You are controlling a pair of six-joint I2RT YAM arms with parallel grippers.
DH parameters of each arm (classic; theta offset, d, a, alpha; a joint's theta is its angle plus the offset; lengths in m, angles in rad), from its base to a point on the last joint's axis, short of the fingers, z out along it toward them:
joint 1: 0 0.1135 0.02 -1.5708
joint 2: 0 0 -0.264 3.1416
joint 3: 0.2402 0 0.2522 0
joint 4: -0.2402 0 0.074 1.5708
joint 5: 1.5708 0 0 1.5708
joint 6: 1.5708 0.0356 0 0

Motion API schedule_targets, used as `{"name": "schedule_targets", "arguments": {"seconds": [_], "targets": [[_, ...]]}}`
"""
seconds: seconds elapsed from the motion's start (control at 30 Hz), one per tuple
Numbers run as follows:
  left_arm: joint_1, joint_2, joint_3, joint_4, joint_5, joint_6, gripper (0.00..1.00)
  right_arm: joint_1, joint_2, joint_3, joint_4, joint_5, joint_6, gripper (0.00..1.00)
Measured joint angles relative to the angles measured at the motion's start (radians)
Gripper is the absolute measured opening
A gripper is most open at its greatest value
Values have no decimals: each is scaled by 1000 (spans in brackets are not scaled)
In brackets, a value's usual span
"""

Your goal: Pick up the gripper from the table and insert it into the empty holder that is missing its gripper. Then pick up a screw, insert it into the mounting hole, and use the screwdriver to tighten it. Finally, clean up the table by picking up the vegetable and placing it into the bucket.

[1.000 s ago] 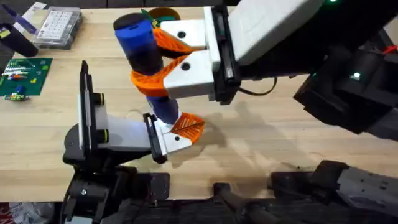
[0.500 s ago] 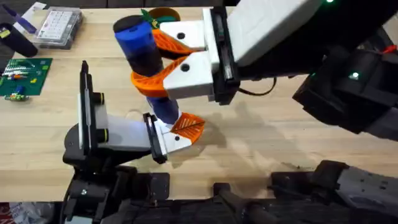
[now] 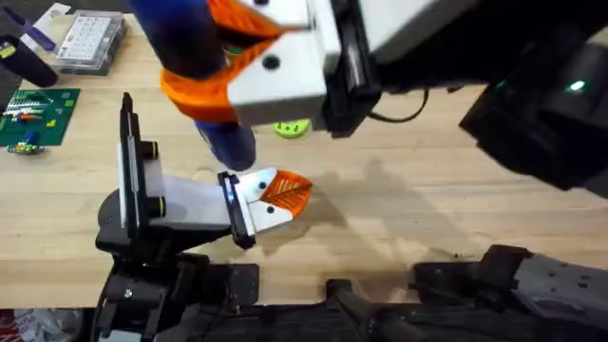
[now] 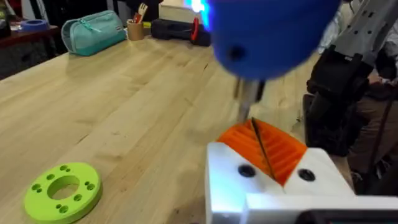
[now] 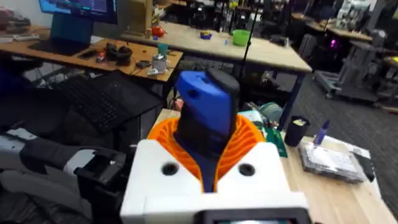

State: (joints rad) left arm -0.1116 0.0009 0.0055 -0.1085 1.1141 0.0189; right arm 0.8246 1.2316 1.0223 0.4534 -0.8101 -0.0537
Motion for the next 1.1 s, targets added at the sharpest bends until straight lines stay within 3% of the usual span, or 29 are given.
{"name": "schedule_targets", "arguments": {"seconds": [0.2, 1.1], "targets": [[0, 0, 0, 0, 0, 0, 13, 0, 0, 57, -63, -1, -31, 58], [0, 0, 0, 0, 0, 0, 13, -4, 0, 58, -113, 1, -172, 56]]}}
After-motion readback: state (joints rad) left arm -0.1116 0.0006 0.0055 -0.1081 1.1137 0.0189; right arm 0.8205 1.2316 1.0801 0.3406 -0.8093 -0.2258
